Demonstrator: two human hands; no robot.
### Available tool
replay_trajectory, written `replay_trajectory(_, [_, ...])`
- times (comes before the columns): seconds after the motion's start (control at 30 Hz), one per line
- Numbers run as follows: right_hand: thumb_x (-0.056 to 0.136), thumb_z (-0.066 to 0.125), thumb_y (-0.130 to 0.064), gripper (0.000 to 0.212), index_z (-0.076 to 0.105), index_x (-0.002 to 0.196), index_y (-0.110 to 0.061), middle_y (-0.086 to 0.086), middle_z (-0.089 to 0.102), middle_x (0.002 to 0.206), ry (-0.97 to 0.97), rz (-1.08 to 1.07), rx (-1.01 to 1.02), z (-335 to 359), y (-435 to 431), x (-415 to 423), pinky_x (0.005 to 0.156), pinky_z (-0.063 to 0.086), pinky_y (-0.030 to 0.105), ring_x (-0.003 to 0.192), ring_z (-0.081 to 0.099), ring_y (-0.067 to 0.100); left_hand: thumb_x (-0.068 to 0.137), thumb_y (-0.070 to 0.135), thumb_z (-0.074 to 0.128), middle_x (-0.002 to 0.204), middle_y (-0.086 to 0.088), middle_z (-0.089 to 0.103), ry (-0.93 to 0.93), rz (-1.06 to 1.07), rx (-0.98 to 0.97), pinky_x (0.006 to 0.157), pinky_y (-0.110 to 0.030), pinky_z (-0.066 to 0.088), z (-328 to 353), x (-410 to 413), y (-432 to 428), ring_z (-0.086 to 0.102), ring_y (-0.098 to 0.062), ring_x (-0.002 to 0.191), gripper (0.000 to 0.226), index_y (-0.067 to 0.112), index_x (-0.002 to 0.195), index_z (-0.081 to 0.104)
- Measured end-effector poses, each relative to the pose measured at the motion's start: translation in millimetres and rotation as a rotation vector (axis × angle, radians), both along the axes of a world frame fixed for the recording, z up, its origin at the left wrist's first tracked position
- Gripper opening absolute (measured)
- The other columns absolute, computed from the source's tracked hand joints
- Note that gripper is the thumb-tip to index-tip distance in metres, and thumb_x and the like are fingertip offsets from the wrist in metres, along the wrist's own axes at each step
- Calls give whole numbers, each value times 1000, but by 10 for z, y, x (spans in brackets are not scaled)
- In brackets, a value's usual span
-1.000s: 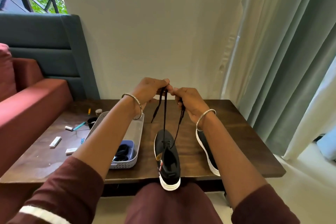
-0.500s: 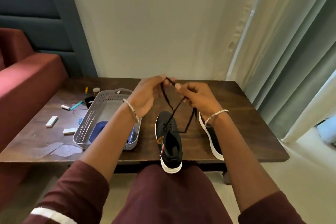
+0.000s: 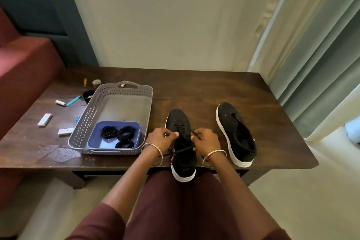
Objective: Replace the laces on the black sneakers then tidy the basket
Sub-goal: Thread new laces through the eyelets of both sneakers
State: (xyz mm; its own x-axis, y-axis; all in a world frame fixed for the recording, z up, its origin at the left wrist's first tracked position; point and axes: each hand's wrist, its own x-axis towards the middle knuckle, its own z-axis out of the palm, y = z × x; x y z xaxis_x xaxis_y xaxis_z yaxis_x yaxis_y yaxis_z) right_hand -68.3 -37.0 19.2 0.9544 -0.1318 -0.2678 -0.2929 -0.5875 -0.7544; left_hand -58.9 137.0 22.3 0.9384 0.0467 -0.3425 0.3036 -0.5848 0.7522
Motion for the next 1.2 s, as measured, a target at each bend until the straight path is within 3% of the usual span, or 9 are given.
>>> replay_trajectory(0.1, [88, 67, -27, 18, 75, 103, -21, 8, 75, 96, -50, 27, -129, -25, 29, 63, 82, 58, 40, 88, 71, 29, 85, 50, 71, 85, 1, 70, -22, 44, 56, 74, -28, 47, -10, 57, -81, 64, -20, 84, 27, 24, 88, 78])
replay_trajectory(0.27, [88, 69, -32, 15, 75, 91, -19, 8, 73, 89, -69, 30, -217, -44, 49, 101, 74, 52, 32, 89, 68, 30, 79, 39, 79, 80, -4, 72, 4, 101, 84, 75, -31, 53, -59, 175, -96, 66, -23, 80, 19, 20, 77, 77])
replay_trajectory(0.37, [92, 62, -28, 17, 69, 90, -13, 9, 71, 91, -71, 46, -210, -66, 69, 78, 71, 45, 31, 90, 64, 30, 85, 36, 75, 82, -8, 65, 108, 96, 59, 72, -32, 48, -120, 219, -47, 62, -28, 79, 29, 10, 78, 65])
replay_trajectory(0.47, [94, 58, -26, 16, 65, 91, -12, 9, 69, 90, -85, 21, -202, -96, 106, 17, 69, 41, 31, 89, 63, 30, 95, 32, 62, 97, -17, 63, 198, 90, -36, 73, -32, 43, -184, 217, -46, 63, -34, 94, 30, 3, 102, 60])
replay_trajectory(0.73, [96, 57, -28, 19, 66, 100, -12, 9, 71, 95, -125, -96, -204, -100, 202, -139, 68, 37, 29, 92, 65, 31, 101, 20, 55, 89, -9, 64, 242, 168, -228, 49, -25, 39, -146, 175, -15, 45, -15, 53, 14, 6, 100, 53])
replay_trajectory(0.8, [96, 58, -27, 18, 66, 96, -11, 9, 71, 92, -134, -108, -182, -106, 213, -160, 67, 35, 28, 90, 65, 29, 98, 24, 59, 76, -6, 62, 208, 158, -212, 50, -23, 39, -188, 157, 10, 46, -15, 52, 21, 3, 99, 61])
replay_trajectory(0.93, [89, 67, -28, 14, 69, 87, -15, 4, 67, 91, -137, -83, -170, -61, 131, -118, 68, 39, 27, 86, 63, 22, 95, 24, 64, 53, 5, 56, 88, 98, -195, 56, -27, 37, -274, 116, 53, 44, -13, 51, 27, 12, 72, 67])
replay_trajectory(1.07, [84, 74, -31, 13, 67, 82, -20, -4, 65, 88, -212, -87, -149, 23, 90, -55, 73, 50, 31, 82, 62, 13, 91, 16, 66, 72, 6, 71, -45, 57, -109, 70, -30, 49, -262, 91, 50, 60, -17, 69, 20, 26, 74, 67])
replay_trajectory(1.2, [81, 76, -33, 22, 70, 99, -21, -2, 72, 97, -113, 55, -162, 23, 116, -60, 80, 52, 29, 94, 66, 17, 88, 25, 68, 88, 11, 69, -286, -34, 134, 79, -31, 52, -103, 70, -29, 65, -13, 86, 16, 40, 82, 70])
